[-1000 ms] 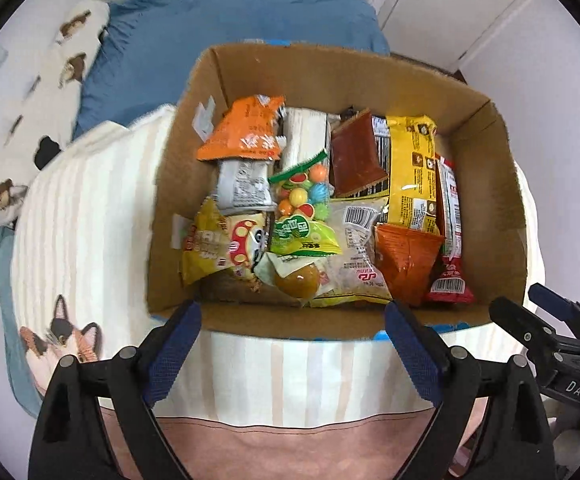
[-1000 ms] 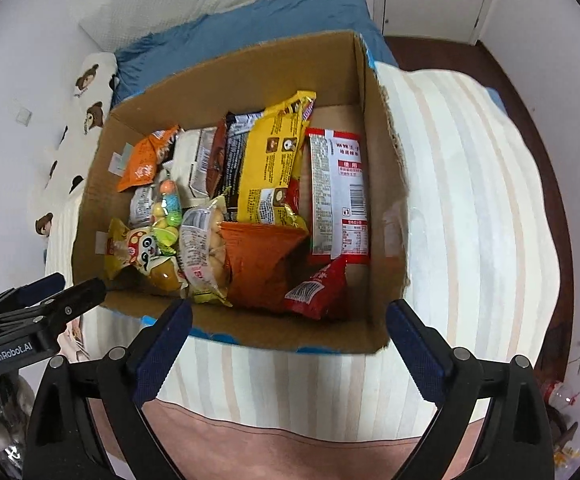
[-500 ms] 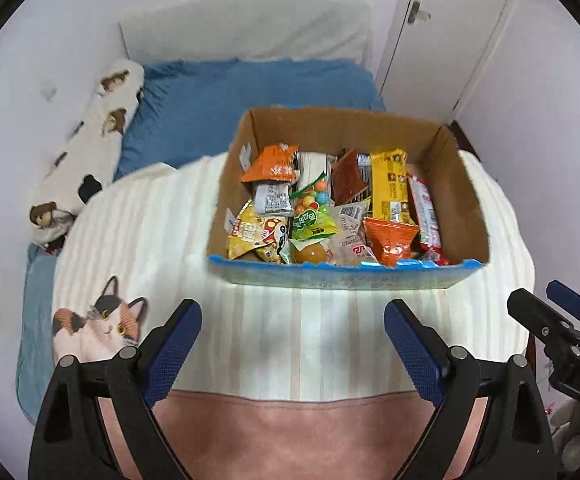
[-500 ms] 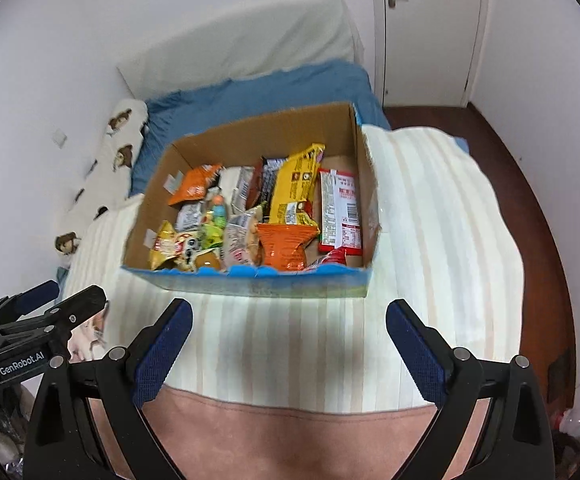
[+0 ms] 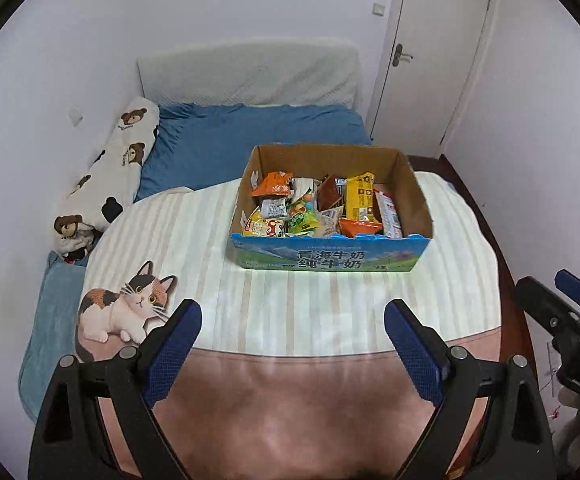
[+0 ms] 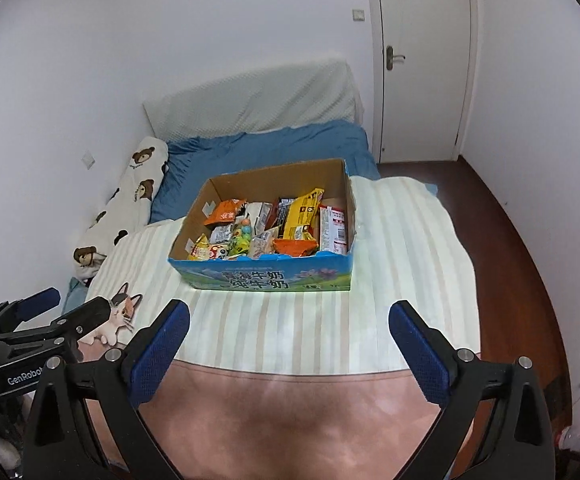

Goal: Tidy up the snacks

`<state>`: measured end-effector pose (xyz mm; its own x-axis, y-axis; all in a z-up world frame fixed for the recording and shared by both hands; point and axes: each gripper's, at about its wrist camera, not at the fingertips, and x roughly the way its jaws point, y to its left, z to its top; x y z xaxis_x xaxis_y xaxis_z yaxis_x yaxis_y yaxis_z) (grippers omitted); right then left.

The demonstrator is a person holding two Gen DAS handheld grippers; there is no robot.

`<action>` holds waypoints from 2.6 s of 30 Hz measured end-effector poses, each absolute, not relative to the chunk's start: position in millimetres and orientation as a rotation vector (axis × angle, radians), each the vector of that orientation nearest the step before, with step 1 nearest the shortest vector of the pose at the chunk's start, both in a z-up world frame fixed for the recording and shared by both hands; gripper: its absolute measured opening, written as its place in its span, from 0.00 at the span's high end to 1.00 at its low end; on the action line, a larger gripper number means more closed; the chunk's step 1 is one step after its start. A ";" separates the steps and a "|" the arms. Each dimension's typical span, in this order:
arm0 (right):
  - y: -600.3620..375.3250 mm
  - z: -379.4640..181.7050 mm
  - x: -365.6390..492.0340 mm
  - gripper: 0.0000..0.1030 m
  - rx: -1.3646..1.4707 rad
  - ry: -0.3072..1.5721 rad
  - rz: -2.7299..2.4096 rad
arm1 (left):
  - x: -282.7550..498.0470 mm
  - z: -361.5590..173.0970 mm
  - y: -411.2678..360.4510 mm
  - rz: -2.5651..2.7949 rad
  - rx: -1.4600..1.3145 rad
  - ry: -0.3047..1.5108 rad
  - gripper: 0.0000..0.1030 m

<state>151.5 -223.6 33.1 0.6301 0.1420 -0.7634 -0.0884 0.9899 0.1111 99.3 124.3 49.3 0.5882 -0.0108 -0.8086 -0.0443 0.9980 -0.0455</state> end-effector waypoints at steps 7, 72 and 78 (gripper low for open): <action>-220.9 58.0 105.2 0.01 0.057 0.832 0.146 | 65.0 72.2 122.6 0.052 -0.029 0.868 0.09; -213.1 26.7 207.3 0.00 0.029 0.826 0.001 | 160.4 52.7 117.3 0.085 0.022 0.835 0.00; -213.2 27.3 206.4 0.00 0.031 0.825 0.000 | 160.4 53.1 118.2 0.083 0.019 0.834 0.00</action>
